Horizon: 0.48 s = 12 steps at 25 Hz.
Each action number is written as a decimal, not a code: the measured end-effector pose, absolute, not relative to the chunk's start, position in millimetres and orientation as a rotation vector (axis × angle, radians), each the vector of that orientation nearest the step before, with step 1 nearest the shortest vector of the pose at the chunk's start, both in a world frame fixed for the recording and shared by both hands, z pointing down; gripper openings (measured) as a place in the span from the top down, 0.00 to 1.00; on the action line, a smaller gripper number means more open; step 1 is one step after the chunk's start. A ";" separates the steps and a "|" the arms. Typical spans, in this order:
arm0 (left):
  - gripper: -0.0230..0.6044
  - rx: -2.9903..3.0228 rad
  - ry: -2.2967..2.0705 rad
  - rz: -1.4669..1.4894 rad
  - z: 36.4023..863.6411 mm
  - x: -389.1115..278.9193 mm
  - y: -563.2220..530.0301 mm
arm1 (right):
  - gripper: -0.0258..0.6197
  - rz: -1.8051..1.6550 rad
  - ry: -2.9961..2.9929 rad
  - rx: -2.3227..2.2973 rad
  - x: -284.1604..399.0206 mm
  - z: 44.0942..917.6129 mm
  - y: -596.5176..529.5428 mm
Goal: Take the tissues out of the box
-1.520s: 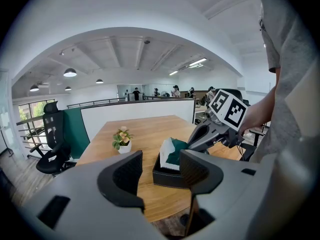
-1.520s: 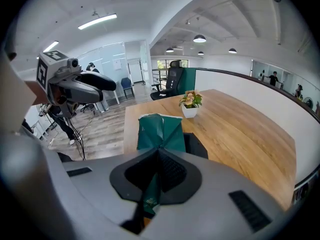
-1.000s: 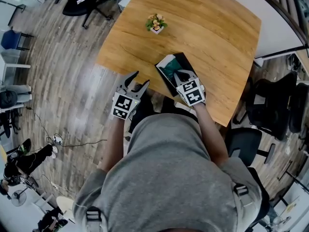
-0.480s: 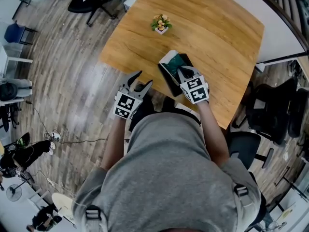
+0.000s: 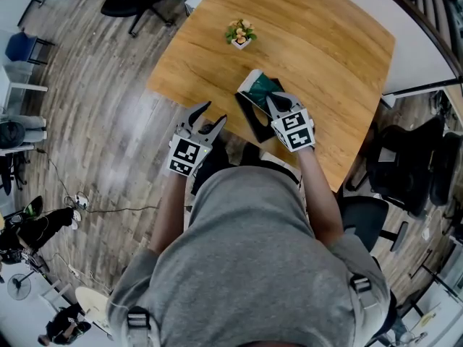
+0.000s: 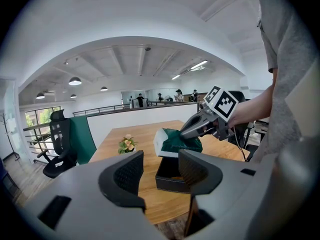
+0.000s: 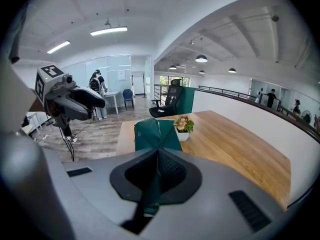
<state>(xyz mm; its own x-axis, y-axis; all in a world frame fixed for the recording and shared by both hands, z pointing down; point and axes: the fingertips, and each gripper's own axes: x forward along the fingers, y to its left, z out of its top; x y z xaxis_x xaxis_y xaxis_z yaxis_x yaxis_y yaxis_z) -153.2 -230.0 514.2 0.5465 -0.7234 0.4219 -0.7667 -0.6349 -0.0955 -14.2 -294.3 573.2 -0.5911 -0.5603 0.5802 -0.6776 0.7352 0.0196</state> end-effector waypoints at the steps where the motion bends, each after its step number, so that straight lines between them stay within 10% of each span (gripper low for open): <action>1: 0.59 2.677 -1.295 0.664 513.2 -153.1 -229.7 | 0.95 0.270 -2.369 0.934 -14.5 572.5 -294.4; 12: 0.59 2.688 -1.303 0.664 509.6 -152.5 -228.6 | 0.95 0.265 -2.381 0.936 -15.5 570.6 -292.7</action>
<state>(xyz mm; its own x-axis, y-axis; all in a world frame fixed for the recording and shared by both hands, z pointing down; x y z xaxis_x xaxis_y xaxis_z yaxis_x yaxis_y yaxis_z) -152.5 -228.6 509.6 0.5442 -0.7291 0.4151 -0.7643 -0.6348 -0.1130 -15.5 -292.7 570.6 -0.5979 -0.5649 0.5686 -0.6762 0.7364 0.0205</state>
